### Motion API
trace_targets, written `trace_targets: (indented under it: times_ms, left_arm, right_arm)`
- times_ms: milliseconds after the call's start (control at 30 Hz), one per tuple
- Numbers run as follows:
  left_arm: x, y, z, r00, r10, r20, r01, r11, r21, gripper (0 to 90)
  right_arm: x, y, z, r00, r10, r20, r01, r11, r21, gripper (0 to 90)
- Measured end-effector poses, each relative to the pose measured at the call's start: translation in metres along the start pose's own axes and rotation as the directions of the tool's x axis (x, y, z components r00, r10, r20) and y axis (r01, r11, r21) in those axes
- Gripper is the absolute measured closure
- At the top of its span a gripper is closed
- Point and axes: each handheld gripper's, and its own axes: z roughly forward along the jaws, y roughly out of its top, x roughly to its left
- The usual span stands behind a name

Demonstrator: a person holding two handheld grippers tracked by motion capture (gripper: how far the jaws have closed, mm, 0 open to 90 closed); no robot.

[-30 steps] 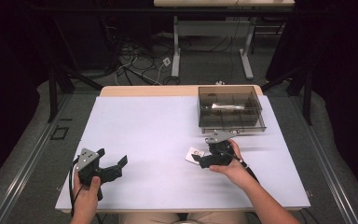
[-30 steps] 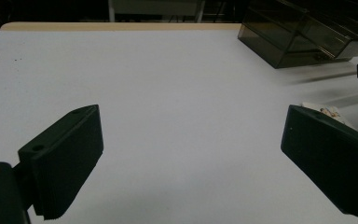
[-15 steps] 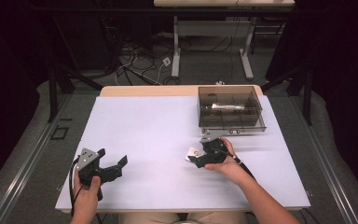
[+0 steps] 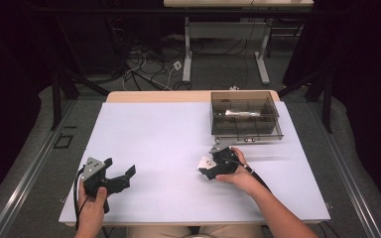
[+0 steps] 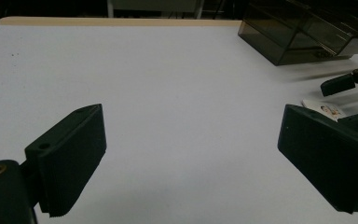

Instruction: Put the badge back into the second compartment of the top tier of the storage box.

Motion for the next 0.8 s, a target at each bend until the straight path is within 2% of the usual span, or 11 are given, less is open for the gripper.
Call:
trace_targets:
  times_ms: [67, 300, 500, 533, 633, 800]
  left_arm:
    - [0.0, 0.0, 0.0001, 1.0, -0.002, 0.0, 0.002, 1.0, 0.0, 8.2]
    - [-0.0003, -0.0002, 0.0004, 1.0, -0.009, 0.001, 0.009, 1.0, 0.001, 8.6]
    - [-0.0001, -0.0004, 0.0008, 0.9999, -0.011, 0.004, 0.011, 0.9999, 0.003, 8.6]
    - [-0.0001, -0.0003, 0.0008, 0.9999, -0.011, 0.004, 0.011, 0.9999, 0.003, 8.6]
    - [-0.0003, -0.0003, 0.0009, 0.9999, -0.012, 0.005, 0.012, 0.9999, 0.002, 8.6]
    - [-0.0002, -0.0002, 0.0014, 0.9999, -0.009, 0.006, 0.009, 0.9999, 0.004, 8.6]
  right_arm:
    - [-0.0008, -0.0004, 0.0008, 0.9998, -0.013, -0.016, 0.013, 1.0, 0.016, 18.5]
    - [-0.0003, -0.0018, 0.0054, 0.9997, -0.011, -0.024, 0.012, 0.999, 0.032, 19.8]
    - [-0.0027, -0.0022, 0.0064, 0.9991, -0.022, -0.038, 0.023, 0.999, 0.023, 19.8]
    - [-0.0019, -0.0024, 0.0063, 0.9993, -0.007, -0.036, 0.007, 1.0, 0.024, 19.8]
    - [-0.0022, -0.0025, 0.0065, 0.9993, -0.009, -0.037, 0.01, 1.0, 0.021, 20.3]
    - [-0.0028, -0.0027, 0.0064, 0.9993, -0.014, -0.036, 0.015, 1.0, 0.012, 23.6]
